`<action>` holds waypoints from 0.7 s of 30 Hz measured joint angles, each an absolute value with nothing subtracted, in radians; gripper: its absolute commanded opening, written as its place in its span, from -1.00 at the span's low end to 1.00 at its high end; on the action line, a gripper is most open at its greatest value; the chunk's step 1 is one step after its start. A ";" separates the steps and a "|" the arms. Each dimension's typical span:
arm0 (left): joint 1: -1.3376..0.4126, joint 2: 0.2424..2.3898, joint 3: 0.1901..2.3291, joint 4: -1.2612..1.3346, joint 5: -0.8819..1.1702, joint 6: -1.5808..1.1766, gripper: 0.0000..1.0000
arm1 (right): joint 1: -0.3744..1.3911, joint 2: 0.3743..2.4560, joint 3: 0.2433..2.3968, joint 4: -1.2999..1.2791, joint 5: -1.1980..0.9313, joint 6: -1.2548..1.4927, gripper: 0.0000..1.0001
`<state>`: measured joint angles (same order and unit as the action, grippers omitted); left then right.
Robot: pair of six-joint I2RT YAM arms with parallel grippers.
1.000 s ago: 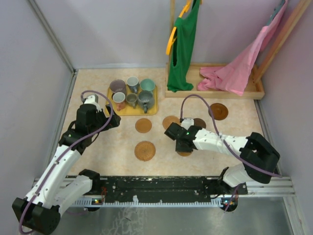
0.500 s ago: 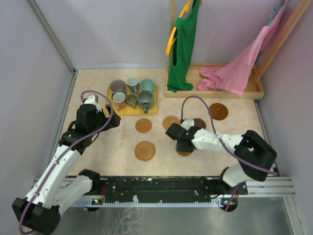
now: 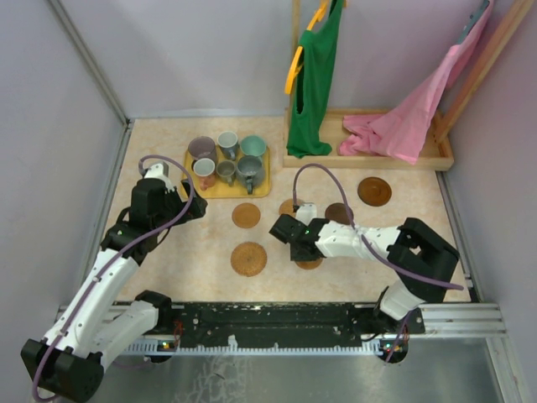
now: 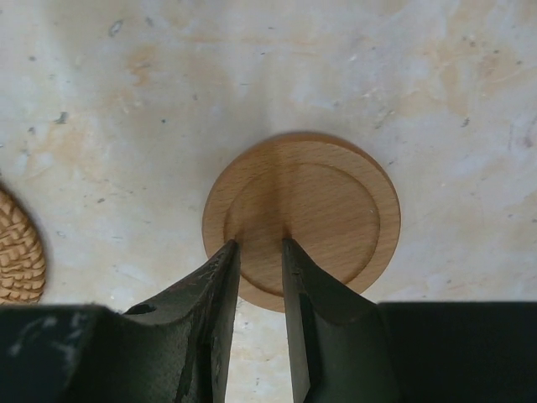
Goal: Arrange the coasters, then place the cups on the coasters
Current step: Move the coaster to the center of the board.
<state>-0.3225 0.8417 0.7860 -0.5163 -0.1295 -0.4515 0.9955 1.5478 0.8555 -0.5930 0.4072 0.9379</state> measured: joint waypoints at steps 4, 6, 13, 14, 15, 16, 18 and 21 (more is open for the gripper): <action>-0.323 0.842 0.786 -0.516 -0.130 -0.451 0.99 | 1.021 1.565 0.871 -0.580 0.405 0.939 -0.42; -0.323 0.842 0.786 -0.516 -0.130 -0.451 0.99 | 1.029 1.568 0.874 -0.574 0.403 0.939 -0.42; -0.323 0.845 0.786 -0.516 -0.130 -0.451 0.99 | 1.059 1.580 0.887 -0.561 0.390 0.941 -0.42; -0.323 0.845 0.786 -0.516 -0.130 -0.451 0.99 | 1.062 1.580 0.887 -0.560 0.388 0.943 -0.42; -0.323 0.846 0.786 -0.516 -0.130 -0.451 0.99 | 1.064 1.580 0.888 -0.559 0.387 0.945 -0.42; -0.323 0.846 0.786 -0.516 -0.129 -0.451 0.99 | 1.066 1.580 0.888 -0.558 0.385 0.947 -0.42; -0.323 0.846 0.786 -0.516 -0.129 -0.451 0.99 | 1.070 1.580 0.889 -0.556 0.371 0.954 -0.42; -0.323 0.846 0.786 -0.516 -0.129 -0.451 0.99 | 1.085 1.580 0.890 -0.549 0.349 0.966 -0.42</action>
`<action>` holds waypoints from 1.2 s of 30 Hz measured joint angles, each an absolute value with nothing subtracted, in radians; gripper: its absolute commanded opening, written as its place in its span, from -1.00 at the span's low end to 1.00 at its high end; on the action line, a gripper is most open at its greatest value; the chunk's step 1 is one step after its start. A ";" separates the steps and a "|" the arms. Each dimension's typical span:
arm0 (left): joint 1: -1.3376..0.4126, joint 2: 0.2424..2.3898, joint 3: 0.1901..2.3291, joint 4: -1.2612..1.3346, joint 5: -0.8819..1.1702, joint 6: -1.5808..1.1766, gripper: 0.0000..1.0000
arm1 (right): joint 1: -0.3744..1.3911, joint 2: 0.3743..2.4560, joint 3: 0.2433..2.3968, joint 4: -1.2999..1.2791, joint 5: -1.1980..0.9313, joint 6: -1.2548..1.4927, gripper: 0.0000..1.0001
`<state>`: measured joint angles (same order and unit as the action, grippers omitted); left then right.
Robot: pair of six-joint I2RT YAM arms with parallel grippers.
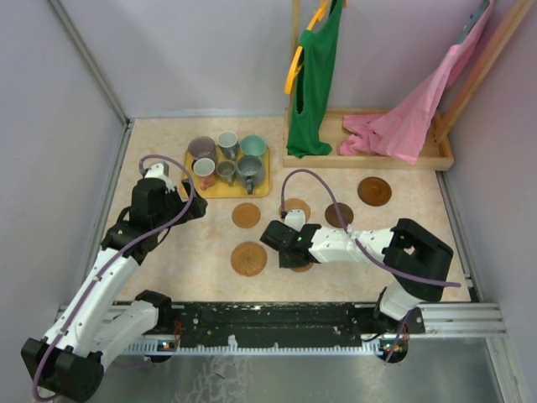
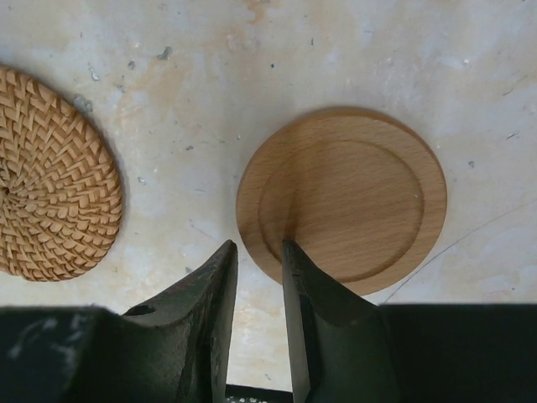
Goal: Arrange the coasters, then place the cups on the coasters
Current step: Move the coaster to the center of the board.
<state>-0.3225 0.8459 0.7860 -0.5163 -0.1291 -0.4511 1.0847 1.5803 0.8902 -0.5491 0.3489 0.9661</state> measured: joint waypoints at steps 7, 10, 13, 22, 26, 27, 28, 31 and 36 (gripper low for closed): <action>-0.323 0.846 0.786 -0.516 -0.129 -0.451 0.99 | 1.095 1.580 0.891 -0.549 0.345 0.980 -0.42; -0.323 0.846 0.786 -0.516 -0.130 -0.451 0.99 | 1.096 1.579 0.893 -0.554 0.354 0.981 -0.42; -0.323 0.846 0.786 -0.516 -0.130 -0.450 0.99 | 1.088 1.574 0.899 -0.593 0.369 0.978 -0.42; -0.323 0.846 0.786 -0.516 -0.129 -0.449 0.99 | 0.889 1.415 0.899 -0.644 0.421 0.926 -0.41; -0.323 0.846 0.786 -0.516 -0.129 -0.448 0.99 | 0.805 1.380 0.888 -0.641 0.442 0.888 -0.42; -0.323 0.846 0.786 -0.516 -0.129 -0.448 0.99 | 0.785 1.375 0.875 -0.636 0.443 0.877 -0.42; -0.323 0.846 0.786 -0.516 -0.129 -0.448 0.99 | 0.766 1.369 0.862 -0.635 0.444 0.870 -0.41; -0.323 0.846 0.786 -0.516 -0.129 -0.448 0.99 | 0.696 1.353 0.817 -0.640 0.455 0.846 -0.41; -0.323 0.847 0.789 -0.517 -0.129 -0.447 0.99 | 0.564 1.337 0.789 -0.627 0.462 0.803 -0.41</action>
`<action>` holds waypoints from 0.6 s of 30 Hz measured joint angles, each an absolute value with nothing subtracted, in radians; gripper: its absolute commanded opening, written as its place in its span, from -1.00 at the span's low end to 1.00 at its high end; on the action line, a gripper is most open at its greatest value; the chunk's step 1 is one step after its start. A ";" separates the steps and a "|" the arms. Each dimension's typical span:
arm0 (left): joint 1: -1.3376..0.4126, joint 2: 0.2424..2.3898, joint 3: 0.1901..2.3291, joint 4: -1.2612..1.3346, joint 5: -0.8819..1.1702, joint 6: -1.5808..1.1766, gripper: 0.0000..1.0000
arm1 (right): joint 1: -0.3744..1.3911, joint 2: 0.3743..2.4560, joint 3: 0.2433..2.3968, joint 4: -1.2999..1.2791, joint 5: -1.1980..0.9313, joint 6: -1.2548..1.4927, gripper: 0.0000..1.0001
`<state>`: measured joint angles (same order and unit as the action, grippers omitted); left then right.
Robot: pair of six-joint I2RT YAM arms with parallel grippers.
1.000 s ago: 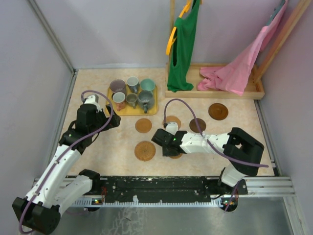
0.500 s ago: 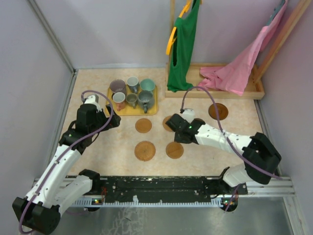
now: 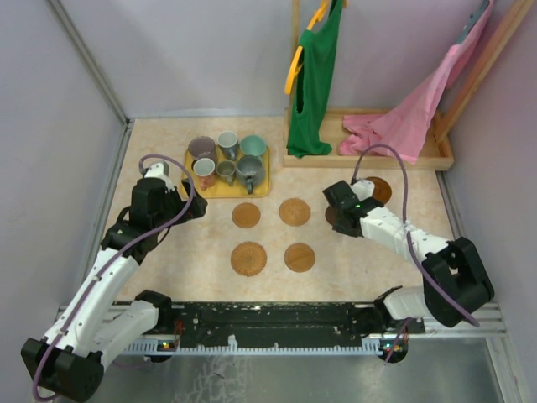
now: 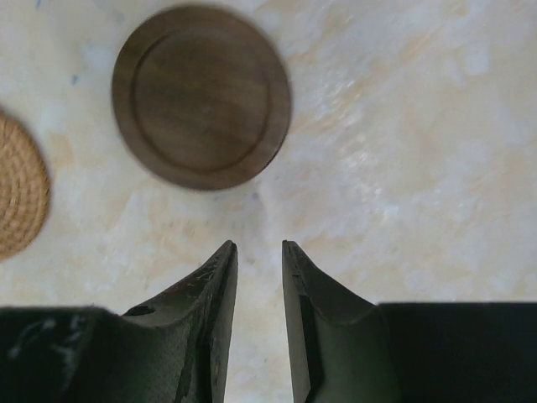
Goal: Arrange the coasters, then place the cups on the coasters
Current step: Move the coaster to the center of the board.
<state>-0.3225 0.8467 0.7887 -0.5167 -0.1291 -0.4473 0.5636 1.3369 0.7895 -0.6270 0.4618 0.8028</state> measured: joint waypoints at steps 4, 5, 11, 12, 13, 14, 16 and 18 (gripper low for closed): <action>-0.323 0.849 0.791 -0.516 -0.129 -0.447 0.99 | 0.432 1.331 0.786 -0.580 0.459 0.760 -0.41; -0.323 0.850 0.791 -0.517 -0.129 -0.447 0.99 | 0.406 1.334 0.789 -0.570 0.459 0.750 -0.41; -0.323 0.851 0.791 -0.517 -0.130 -0.446 0.99 | 0.289 1.442 0.875 -0.505 0.462 0.693 -0.41; -0.323 0.851 0.791 -0.517 -0.130 -0.445 0.99 | 0.274 1.462 0.889 -0.492 0.463 0.686 -0.41; -0.323 0.851 0.791 -0.517 -0.130 -0.444 0.99 | 0.259 1.484 0.906 -0.480 0.463 0.677 -0.41; -0.323 0.851 0.791 -0.518 -0.130 -0.444 0.99 | 0.246 1.503 0.920 -0.470 0.464 0.669 -0.41; -0.323 0.851 0.791 -0.519 -0.131 -0.443 0.99 | 0.221 1.544 0.949 -0.446 0.468 0.654 -0.42; -0.323 0.851 0.791 -0.520 -0.132 -0.443 0.99 | 0.199 1.581 0.976 -0.430 0.471 0.643 -0.42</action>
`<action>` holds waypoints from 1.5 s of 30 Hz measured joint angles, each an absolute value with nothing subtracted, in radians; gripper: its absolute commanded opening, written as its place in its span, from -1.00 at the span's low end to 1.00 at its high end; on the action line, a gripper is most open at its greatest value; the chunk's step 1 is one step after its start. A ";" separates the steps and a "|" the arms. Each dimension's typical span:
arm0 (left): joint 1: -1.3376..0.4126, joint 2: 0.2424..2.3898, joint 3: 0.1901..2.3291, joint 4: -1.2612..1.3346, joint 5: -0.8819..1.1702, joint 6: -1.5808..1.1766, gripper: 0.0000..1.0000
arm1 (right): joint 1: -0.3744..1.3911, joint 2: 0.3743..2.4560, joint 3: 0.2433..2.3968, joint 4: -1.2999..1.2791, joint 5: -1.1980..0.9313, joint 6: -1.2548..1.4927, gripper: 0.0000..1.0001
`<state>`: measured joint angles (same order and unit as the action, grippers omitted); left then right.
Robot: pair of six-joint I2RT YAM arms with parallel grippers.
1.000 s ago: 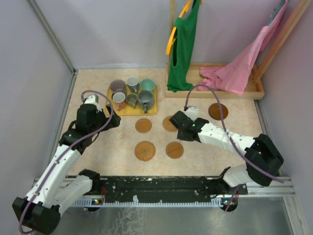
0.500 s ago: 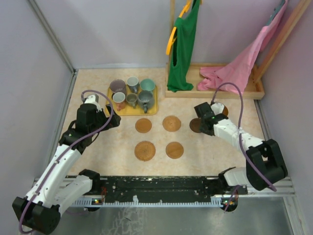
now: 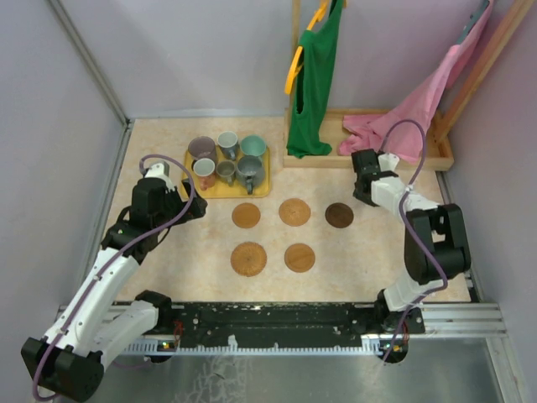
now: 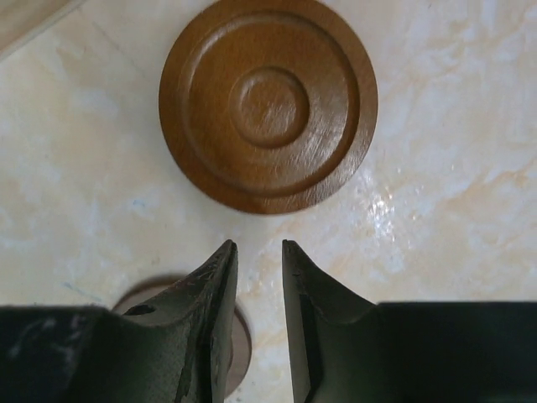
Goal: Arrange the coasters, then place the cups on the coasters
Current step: Move the coaster to the center of the board.
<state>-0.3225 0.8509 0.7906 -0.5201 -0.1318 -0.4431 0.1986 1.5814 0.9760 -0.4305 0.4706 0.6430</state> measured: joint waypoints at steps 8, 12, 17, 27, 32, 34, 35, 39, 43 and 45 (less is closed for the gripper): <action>-0.323 0.857 0.791 -0.524 -0.143 -0.436 0.99 | 0.127 1.726 1.067 -0.382 0.471 0.611 -0.42; -0.323 0.866 0.791 -0.524 -0.149 -0.433 0.99 | 0.105 1.793 1.115 -0.376 0.469 0.602 -0.42; -0.323 0.870 0.791 -0.524 -0.157 -0.429 0.99 | 0.077 1.828 1.153 -0.360 0.459 0.594 -0.41; -0.323 0.882 0.791 -0.524 -0.167 -0.429 0.99 | 0.060 1.883 1.198 -0.352 0.452 0.584 -0.42; -0.323 0.882 0.791 -0.524 -0.169 -0.428 0.99 | 0.060 1.872 1.172 -0.331 0.453 0.594 -0.43; -0.323 0.882 0.791 -0.524 -0.169 -0.427 0.99 | 0.060 1.851 1.141 -0.313 0.451 0.603 -0.43; -0.323 0.882 0.791 -0.524 -0.169 -0.427 0.99 | 0.060 1.834 1.119 -0.305 0.449 0.606 -0.43; -0.323 0.881 0.791 -0.524 -0.168 -0.426 0.99 | 0.061 1.750 1.020 -0.307 0.442 0.622 -0.43; -0.323 0.877 0.791 -0.524 -0.167 -0.426 0.99 | 0.060 1.675 0.943 -0.334 0.430 0.633 -0.43; -0.323 0.870 0.791 -0.524 -0.167 -0.427 0.99 | 0.060 1.629 0.896 -0.346 0.416 0.639 -0.43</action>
<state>-0.3225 0.8700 0.7906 -0.5240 -0.1665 -0.4267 0.0605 1.6287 0.8955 -0.3458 0.4156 0.6388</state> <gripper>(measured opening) 0.997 0.284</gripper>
